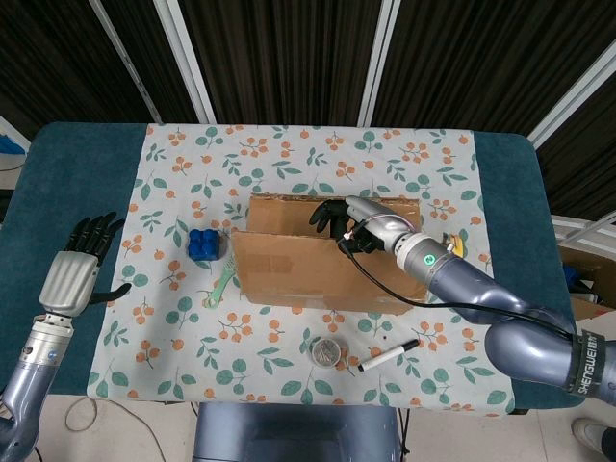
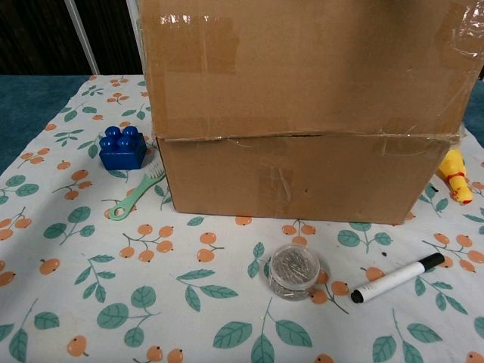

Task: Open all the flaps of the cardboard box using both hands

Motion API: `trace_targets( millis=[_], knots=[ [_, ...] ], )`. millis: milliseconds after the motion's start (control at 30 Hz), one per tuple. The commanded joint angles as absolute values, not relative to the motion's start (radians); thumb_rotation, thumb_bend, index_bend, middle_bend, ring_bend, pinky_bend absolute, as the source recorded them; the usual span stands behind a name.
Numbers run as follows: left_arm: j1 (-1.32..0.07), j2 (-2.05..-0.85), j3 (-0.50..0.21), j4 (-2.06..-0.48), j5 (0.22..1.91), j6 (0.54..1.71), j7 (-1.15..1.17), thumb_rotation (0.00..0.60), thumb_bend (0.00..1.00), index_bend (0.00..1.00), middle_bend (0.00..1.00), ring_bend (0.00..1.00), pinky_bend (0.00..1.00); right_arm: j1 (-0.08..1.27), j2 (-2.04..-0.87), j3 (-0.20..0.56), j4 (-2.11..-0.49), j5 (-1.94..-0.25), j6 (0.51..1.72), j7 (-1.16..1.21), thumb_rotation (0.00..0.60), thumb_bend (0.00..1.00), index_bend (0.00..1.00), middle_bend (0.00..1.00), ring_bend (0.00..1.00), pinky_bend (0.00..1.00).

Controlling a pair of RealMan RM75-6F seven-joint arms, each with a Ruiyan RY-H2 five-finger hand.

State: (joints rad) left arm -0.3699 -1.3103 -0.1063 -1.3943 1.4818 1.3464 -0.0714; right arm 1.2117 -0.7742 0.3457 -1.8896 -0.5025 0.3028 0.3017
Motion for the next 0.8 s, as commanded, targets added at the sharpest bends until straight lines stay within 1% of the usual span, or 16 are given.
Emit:
trace_targets(
  millis=[33,133,267,533,700,800],
  knots=[
    [-0.37,-1.31,-0.107,-1.395,1.482,1.347,-0.073,0.6,0.13,0.0,0.0,0.0,0.0,1.257,-0.735,0.315,-1.882,-0.483,0.228,0.311,0.6,0.94,0.32,0.35,0.4,0.65],
    [-0.37,-1.309,-0.105,-1.394,1.484,1.346,-0.074,0.6,0.13,0.0,0.0,0.0,0.0,1.285,-0.713,0.29,-1.882,-0.482,0.176,0.318,0.6,0.94,0.32,0.35,0.4,0.66],
    [-0.37,-1.31,-0.106,-1.395,1.483,1.345,-0.076,0.6,0.13,0.0,0.0,0.0,0.0,1.305,-0.685,0.282,-1.896,-0.486,0.139,0.342,0.6,0.94,0.32,0.35,0.4,0.66],
    [-0.369,-1.309,-0.105,-1.395,1.485,1.346,-0.077,0.6,0.13,0.0,0.0,0.0,0.0,1.327,-0.639,0.293,-1.926,-0.516,0.137,0.375,0.6,0.94,0.32,0.35,0.4,0.66],
    [-0.369,-1.309,-0.106,-1.394,1.485,1.347,-0.084,0.6,0.13,0.0,0.0,0.0,0.0,1.342,-0.621,0.276,-1.932,-0.525,0.124,0.394,0.6,0.94,0.31,0.35,0.4,0.66],
    [-0.369,-1.309,-0.106,-1.392,1.486,1.346,-0.085,0.6,0.13,0.0,0.0,0.0,0.0,1.354,-0.604,0.266,-1.939,-0.531,0.097,0.405,0.6,0.94,0.3,0.35,0.4,0.66]
  ],
)
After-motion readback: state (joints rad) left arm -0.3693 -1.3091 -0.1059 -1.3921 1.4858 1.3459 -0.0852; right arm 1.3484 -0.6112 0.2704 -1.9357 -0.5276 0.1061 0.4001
